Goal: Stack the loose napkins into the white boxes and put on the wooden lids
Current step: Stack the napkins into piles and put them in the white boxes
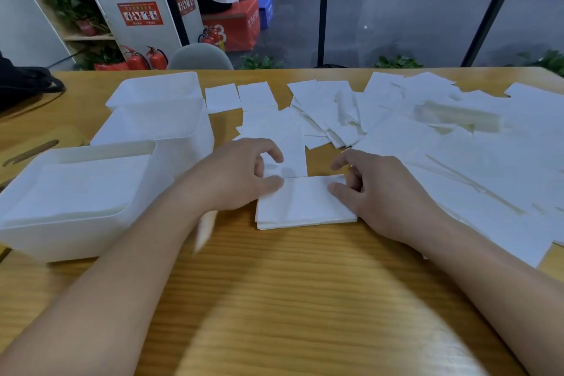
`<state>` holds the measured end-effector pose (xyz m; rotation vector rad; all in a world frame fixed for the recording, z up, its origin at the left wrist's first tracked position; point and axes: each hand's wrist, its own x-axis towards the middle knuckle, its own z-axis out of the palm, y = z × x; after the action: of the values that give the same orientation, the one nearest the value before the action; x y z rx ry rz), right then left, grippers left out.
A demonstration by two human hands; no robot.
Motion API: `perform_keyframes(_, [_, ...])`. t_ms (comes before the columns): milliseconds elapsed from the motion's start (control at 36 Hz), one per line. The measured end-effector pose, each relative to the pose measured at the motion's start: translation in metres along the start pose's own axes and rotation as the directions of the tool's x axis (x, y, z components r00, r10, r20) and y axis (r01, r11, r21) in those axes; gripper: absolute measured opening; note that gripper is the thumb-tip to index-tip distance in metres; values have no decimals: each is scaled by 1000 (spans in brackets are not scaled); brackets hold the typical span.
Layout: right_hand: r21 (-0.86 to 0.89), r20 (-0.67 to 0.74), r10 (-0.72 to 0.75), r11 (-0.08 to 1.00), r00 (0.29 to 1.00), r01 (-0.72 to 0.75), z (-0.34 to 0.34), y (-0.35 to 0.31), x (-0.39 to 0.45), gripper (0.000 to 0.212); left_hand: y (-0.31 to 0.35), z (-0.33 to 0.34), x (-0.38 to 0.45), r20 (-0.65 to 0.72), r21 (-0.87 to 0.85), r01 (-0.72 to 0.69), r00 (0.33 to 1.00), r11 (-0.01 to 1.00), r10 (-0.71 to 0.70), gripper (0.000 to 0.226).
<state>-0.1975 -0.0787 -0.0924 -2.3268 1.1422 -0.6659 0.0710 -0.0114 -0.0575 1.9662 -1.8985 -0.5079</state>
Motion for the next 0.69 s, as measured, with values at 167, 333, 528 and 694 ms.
perform_keyframes(167, [20,-25,-8,1000,1000,8,0,0,0,16,-10,8,11,-338,30,48,940,998,-35,13])
perform_keyframes(333, [28,-57,-12,999,998,14,2,-1,1,13,-20,19,21,-368,109,101,928,989,-54,33])
perform_keyframes(528, [-3,-61,-22,1000,998,22,4,-1,1,9,-22,21,27,-447,174,109,894,979,-20,17])
perform_keyframes(694, [7,-78,-19,1000,997,19,3,-4,1,8,-20,21,27,-479,204,73,877,976,35,19])
